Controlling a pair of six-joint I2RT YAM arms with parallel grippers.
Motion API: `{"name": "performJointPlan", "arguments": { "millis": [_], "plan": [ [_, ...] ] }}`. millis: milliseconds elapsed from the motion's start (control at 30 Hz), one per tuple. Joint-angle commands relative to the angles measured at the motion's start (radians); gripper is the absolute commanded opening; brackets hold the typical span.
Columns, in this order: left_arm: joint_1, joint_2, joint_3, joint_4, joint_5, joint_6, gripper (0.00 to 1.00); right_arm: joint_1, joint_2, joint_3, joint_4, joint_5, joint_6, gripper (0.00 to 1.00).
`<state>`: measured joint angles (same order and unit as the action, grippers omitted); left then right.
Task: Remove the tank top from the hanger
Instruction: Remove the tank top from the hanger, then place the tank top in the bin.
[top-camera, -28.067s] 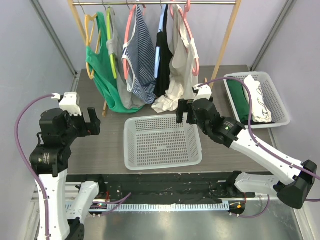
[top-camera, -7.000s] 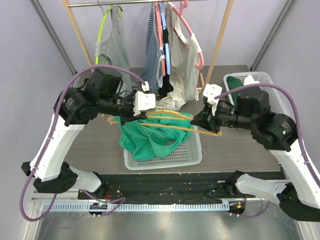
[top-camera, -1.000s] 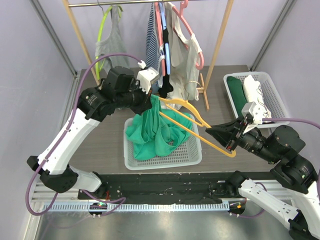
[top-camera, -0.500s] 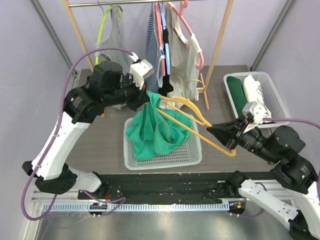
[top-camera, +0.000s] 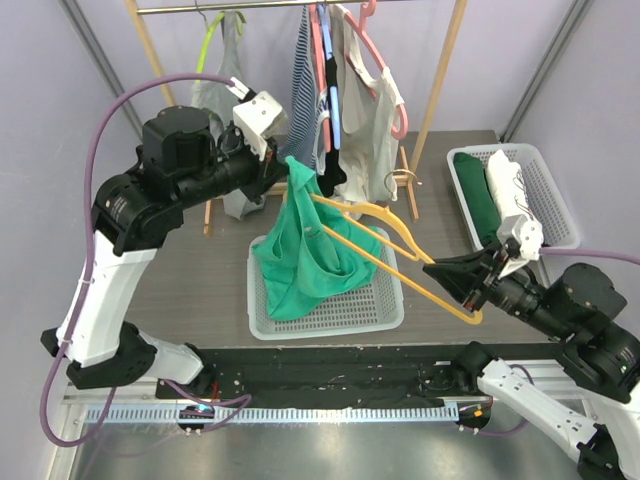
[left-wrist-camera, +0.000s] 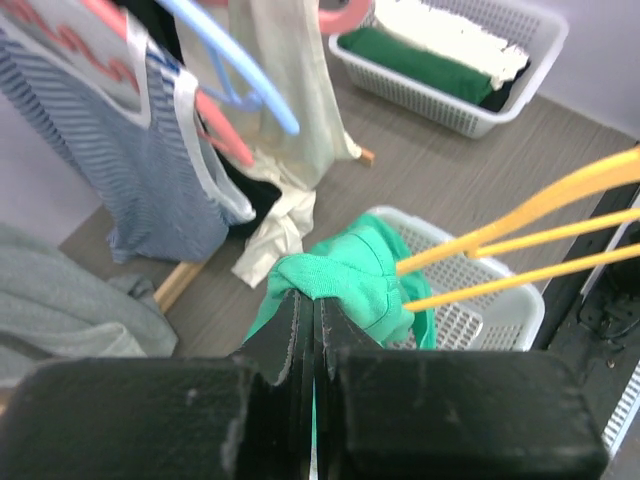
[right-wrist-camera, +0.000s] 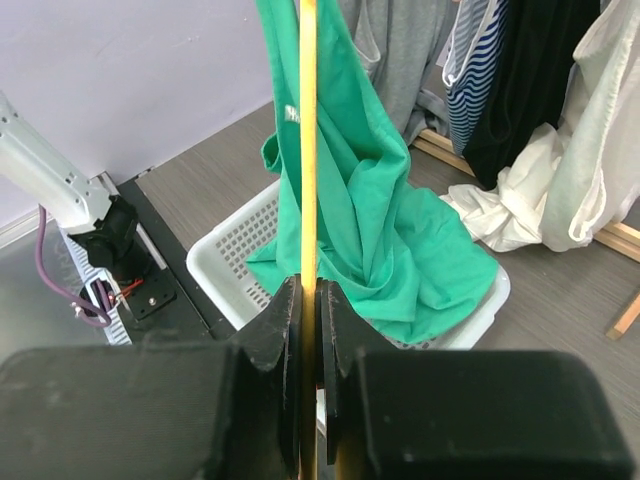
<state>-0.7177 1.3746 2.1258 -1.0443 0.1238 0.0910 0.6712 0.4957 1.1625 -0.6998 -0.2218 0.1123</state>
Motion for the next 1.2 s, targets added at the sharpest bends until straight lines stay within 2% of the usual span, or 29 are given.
{"name": "performJointPlan", "arguments": {
  "millis": [0,167,300,433,700,1000,1167],
  "plan": [
    [-0.009,0.061,0.124,0.096,0.063,0.003,0.00,0.001,-0.060,0.072,-0.029,0.021,0.024,0.01],
    [-0.103,0.147,0.302,0.122,0.045,0.026,0.00,0.005,-0.118,0.165,-0.072,0.097,0.027,0.01],
    [-0.137,0.181,0.362,0.135,0.037,0.032,0.00,0.019,-0.146,0.254,-0.099,0.154,0.021,0.01],
    [-0.140,0.190,0.372,0.139,0.034,0.032,0.00,0.100,-0.177,0.319,-0.101,0.217,0.039,0.01],
    [-0.167,0.166,0.430,0.139,0.063,0.084,0.00,0.186,-0.220,0.215,-0.079,0.318,0.063,0.01],
    [-0.172,0.164,0.704,0.127,0.220,0.167,0.00,0.205,-0.160,0.164,-0.063,0.435,0.027,0.01],
    [-0.170,0.167,0.802,0.125,0.218,0.196,0.00,0.208,-0.154,0.131,-0.024,0.483,0.021,0.01]
  ]
}}
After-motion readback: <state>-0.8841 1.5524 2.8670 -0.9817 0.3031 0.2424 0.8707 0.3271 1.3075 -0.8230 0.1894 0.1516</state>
